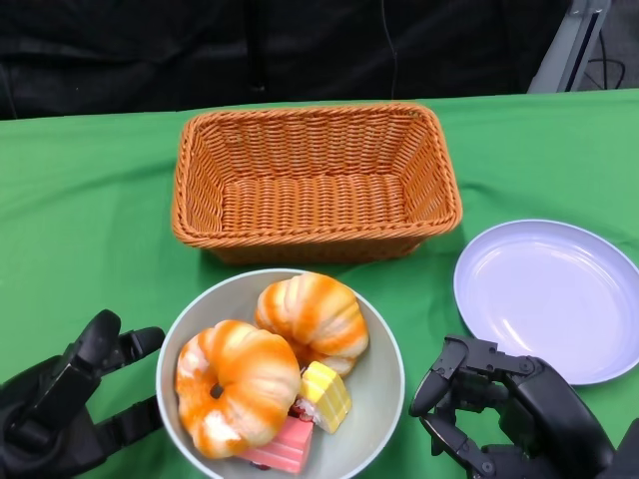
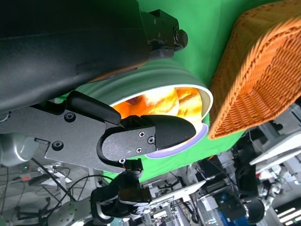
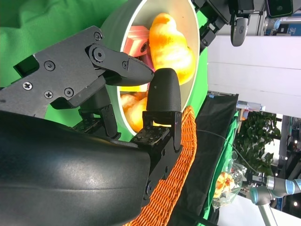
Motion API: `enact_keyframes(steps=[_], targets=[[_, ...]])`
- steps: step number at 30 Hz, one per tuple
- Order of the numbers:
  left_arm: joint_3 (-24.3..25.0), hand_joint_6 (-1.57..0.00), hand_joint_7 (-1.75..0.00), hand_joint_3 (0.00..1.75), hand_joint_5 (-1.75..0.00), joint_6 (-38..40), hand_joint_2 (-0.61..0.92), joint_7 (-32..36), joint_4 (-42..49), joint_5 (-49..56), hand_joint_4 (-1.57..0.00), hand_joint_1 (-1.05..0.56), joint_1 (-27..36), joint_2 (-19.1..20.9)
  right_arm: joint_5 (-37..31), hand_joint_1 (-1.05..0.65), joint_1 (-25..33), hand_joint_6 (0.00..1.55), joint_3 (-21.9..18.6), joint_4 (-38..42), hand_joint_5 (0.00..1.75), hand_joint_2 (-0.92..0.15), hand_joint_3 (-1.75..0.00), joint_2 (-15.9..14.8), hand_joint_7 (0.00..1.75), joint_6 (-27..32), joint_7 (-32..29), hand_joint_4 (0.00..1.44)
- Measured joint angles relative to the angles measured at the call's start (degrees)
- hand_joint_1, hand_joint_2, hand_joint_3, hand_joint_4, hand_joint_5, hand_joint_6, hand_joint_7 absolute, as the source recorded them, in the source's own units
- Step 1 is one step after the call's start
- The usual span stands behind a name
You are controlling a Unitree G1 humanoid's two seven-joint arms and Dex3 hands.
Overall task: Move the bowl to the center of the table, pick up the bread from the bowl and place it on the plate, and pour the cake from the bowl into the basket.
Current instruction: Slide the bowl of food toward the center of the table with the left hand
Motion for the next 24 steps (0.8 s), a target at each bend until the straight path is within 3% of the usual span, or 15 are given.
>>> enact_keyframes(steps=[12, 24], targets=[[-0.52, 0.00, 0.00, 0.58, 0.00, -3.93, 0.92, 0.64, -0.01, -0.03, 0.00, -0.65, -0.03, -3.30, -0.09, -0.13, 0.00, 0.69, 0.00, -0.21, 1.63, -0.62, -0.86, 0.00, 1.33, 0.03, -0.14, 0.72], [-1.59, 0.00, 0.00, 0.55, 0.00, -5.81, 0.92, -1.36, 1.17, -1.09, 0.00, -0.65, 0.31, -3.61, -0.21, -0.14, -0.02, 0.69, 0.00, -0.20, 1.63, -0.62, -0.85, 0.00, 1.32, 0.02, -0.15, 0.71]])
